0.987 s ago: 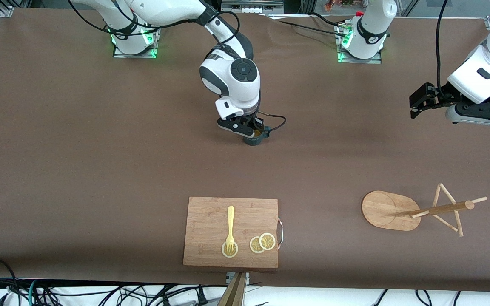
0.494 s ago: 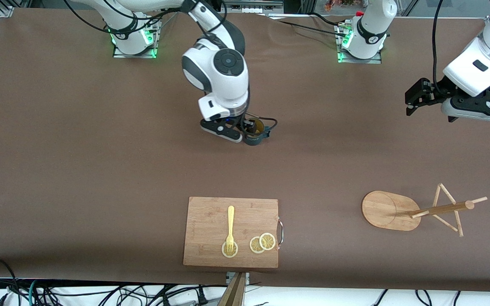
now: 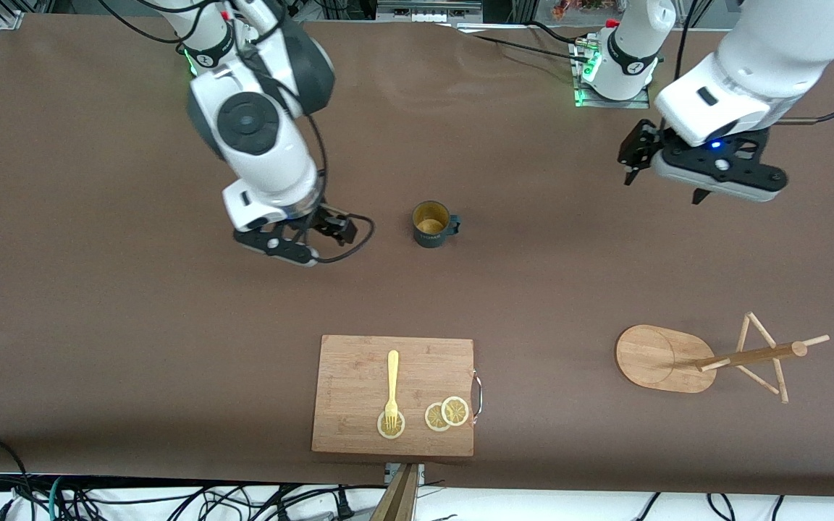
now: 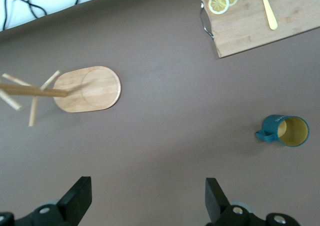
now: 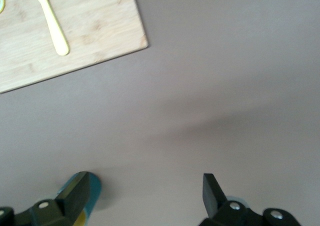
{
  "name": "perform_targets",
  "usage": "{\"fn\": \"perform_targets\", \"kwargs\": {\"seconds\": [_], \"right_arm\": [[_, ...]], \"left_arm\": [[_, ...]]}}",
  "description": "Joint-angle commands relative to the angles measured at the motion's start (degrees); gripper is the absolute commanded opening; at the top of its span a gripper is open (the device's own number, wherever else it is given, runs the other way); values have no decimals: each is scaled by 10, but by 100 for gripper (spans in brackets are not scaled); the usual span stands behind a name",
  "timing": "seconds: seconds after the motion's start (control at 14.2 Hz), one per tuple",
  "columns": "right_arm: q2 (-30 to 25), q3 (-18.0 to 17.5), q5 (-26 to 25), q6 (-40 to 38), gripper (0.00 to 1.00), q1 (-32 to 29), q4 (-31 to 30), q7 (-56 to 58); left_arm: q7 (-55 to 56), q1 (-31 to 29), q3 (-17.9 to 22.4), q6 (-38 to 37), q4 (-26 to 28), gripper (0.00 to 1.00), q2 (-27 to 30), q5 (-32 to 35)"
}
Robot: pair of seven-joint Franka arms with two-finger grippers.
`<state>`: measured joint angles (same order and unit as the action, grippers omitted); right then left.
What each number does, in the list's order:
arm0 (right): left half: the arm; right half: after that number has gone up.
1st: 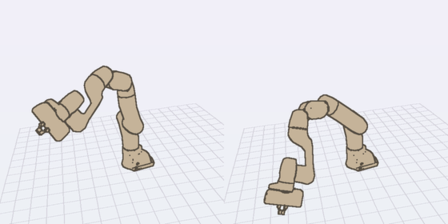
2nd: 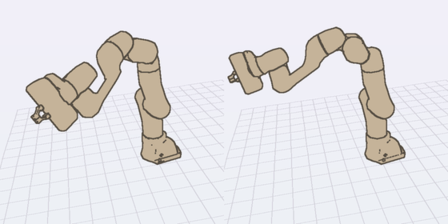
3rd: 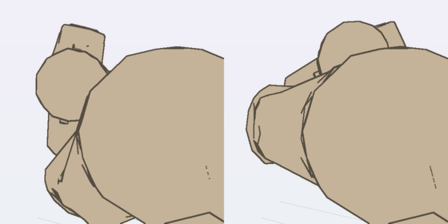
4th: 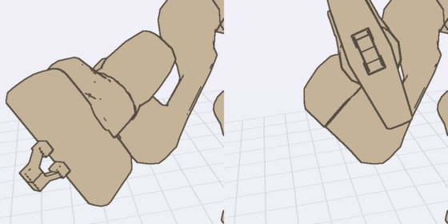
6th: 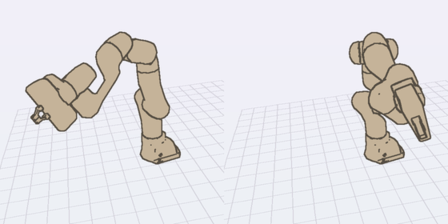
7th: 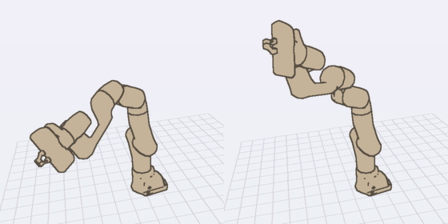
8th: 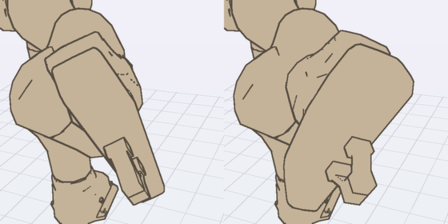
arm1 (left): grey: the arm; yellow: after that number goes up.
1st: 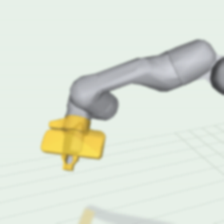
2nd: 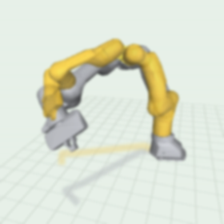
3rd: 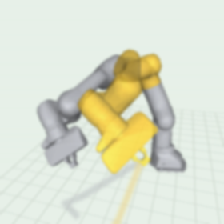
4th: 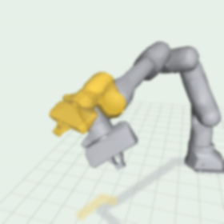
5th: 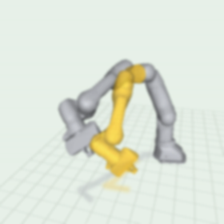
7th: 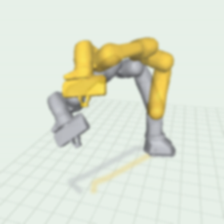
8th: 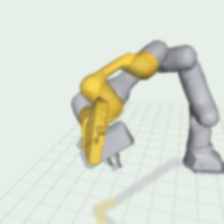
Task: Pass cup and hang on rack
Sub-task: 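Release the mug and raise the right gripper while the left gripper approaches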
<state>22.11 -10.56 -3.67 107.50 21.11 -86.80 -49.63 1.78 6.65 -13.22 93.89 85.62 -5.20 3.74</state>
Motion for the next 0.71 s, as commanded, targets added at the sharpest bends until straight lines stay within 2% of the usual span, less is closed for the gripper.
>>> {"fn": "perform_targets", "kwargs": {"seconds": [0.0, 0.14, 0.28, 0.42, 0.63], "right_arm": [[-34, 27, 15, -47, 100, -5, -9, 81], [-61, 65, 16, -88, 100, -5, -10, 129], [-92, 105, 20, -134, 100, -5, -10, 220], [-110, 149, 23, -185, 100, -12, -12, 284], [-138, 161, 42, -214, 100, -61, -21, 418]], "left_arm": [[-4, -3, 1, 23, 44, 100, -3, 11], [-6, -14, 2, 46, 88, 100, -24, 8], [-7, -34, 2, 52, 118, 100, -10, 6], [-66, -45, 0, 104, 181, 100, 12, -10], [-162, -89, -17, 224, 294, 100, 28, -123]]}}
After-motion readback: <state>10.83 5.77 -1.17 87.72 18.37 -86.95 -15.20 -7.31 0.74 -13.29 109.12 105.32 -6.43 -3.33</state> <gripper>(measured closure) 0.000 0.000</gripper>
